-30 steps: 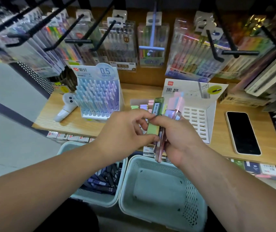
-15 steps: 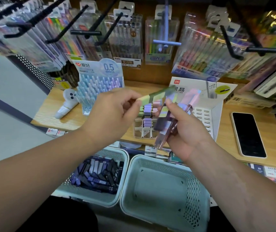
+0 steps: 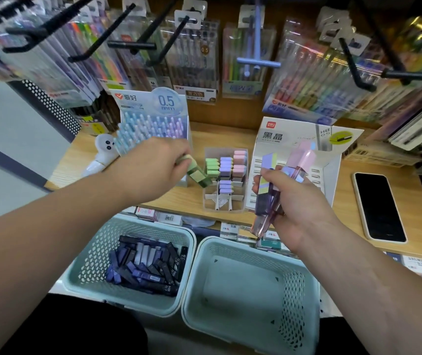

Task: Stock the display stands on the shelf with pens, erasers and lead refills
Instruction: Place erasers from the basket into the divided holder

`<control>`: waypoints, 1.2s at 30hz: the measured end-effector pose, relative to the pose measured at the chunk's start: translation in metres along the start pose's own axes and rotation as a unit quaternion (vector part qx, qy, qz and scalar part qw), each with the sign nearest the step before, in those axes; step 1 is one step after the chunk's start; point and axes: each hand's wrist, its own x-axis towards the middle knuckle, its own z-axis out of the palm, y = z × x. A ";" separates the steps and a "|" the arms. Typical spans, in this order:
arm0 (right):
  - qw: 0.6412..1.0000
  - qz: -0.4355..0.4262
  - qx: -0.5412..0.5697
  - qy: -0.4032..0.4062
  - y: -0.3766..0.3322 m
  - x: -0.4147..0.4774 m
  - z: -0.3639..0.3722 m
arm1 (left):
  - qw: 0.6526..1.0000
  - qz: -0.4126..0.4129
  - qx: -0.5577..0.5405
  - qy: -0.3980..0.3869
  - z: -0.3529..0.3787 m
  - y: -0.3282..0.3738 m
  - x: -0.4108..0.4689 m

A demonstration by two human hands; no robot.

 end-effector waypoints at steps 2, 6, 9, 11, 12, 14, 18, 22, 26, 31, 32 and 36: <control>1.000 -0.004 -0.005 -0.007 0.001 0.000 -0.001 | 0.999 0.021 0.029 -0.002 0.012 -0.002 0.006; 1.000 -0.005 -0.008 -0.010 0.000 0.000 -0.002 | 0.998 0.034 0.051 -0.003 0.031 -0.001 0.017; 1.000 -0.006 -0.007 -0.008 -0.002 0.002 -0.004 | 0.996 0.020 0.083 -0.010 0.042 0.000 0.022; 1.000 -0.007 -0.007 -0.010 -0.004 0.003 -0.004 | 0.994 0.028 0.103 -0.007 0.046 0.000 0.026; 1.000 -0.008 -0.007 -0.011 -0.004 0.002 -0.005 | 0.994 0.029 0.109 -0.005 0.047 0.000 0.027; 1.000 -0.010 -0.008 -0.013 -0.005 0.002 -0.005 | 0.993 0.030 0.116 0.003 0.047 0.001 0.030; 1.000 -0.019 -0.011 -0.019 -0.006 0.001 -0.005 | 0.989 0.040 0.140 0.012 0.048 0.002 0.033; 1.000 -0.018 -0.011 -0.021 -0.005 0.001 -0.007 | 0.988 0.040 0.151 0.006 0.053 0.003 0.035; 0.999 -0.018 -0.014 -0.026 -0.004 0.000 -0.008 | 0.988 0.045 0.145 0.007 0.055 0.006 0.039; 0.999 -0.021 -0.031 -0.036 -0.004 0.001 -0.010 | 0.995 0.044 0.084 0.023 0.053 0.003 0.049; 0.998 -0.022 -0.035 -0.037 -0.004 0.001 -0.010 | 0.996 0.045 0.076 0.023 0.052 -0.001 0.051; 0.998 -0.017 -0.035 -0.039 -0.002 0.001 -0.010 | 0.996 0.048 0.072 0.001 0.052 -0.010 0.054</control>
